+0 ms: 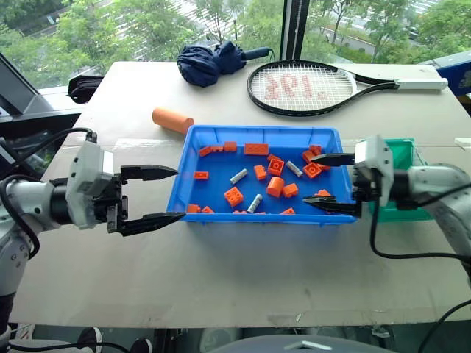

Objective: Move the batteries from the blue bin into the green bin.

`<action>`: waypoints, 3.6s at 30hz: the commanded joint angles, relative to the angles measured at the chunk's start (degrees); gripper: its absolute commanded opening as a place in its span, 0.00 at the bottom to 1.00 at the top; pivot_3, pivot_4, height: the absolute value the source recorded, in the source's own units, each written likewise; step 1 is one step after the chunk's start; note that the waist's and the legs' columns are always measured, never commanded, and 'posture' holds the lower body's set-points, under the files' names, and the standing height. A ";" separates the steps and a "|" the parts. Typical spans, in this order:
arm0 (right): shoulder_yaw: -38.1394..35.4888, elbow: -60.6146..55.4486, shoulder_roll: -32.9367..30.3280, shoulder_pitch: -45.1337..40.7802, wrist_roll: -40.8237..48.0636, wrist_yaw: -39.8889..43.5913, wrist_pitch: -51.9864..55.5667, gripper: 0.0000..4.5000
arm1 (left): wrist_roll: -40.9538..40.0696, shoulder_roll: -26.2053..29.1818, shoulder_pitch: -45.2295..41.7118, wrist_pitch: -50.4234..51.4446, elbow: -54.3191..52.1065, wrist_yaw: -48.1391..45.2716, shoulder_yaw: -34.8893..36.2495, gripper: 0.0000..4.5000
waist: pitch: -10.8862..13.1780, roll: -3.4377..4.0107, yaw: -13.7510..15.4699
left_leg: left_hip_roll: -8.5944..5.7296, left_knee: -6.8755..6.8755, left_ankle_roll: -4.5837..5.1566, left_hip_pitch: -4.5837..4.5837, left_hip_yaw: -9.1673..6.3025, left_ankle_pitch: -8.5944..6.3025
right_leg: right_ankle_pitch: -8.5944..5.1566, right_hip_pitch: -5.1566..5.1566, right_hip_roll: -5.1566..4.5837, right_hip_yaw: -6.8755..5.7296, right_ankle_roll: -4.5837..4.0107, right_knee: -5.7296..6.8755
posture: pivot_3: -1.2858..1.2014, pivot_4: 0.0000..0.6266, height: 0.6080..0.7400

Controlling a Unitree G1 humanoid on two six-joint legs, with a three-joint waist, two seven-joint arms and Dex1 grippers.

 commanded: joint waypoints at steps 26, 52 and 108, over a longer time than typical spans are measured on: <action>22.77 67.30 35.91 -37.83 -35.58 25.00 -38.59 0.99 | 3.20 -2.13 17.57 7.77 -9.78 -0.93 22.53 1.00 | 0.16 0.01 -1.49 | 0.18 -0.12 -0.60 -0.19 -0.01 0.32 | 0.01 -0.42 0.08 0.03 -0.03 0.25 | 0.52 0.24 1.00; 19.85 77.28 39.06 -41.27 -43.28 26.43 -35.61 0.01 | 3.90 -1.75 14.56 5.45 -7.08 -1.81 19.20 1.00 | 0.15 0.03 -1.54 | 0.14 -0.30 -0.76 -0.12 -0.05 0.39 | 0.03 -0.43 -0.13 0.03 -0.06 0.29 | 0.52 0.24 1.00; -5.46 3.23 4.21 -10.70 -11.03 -2.32 18.32 0.98 | 7.32 0.58 -14.32 2.05 11.29 -1.05 -3.74 1.00 | 0.24 0.07 -1.45 | 0.02 0.05 -0.39 -0.21 0.04 0.25 | 0.00 -0.57 0.29 0.26 -0.05 0.74 | 0.52 0.24 1.00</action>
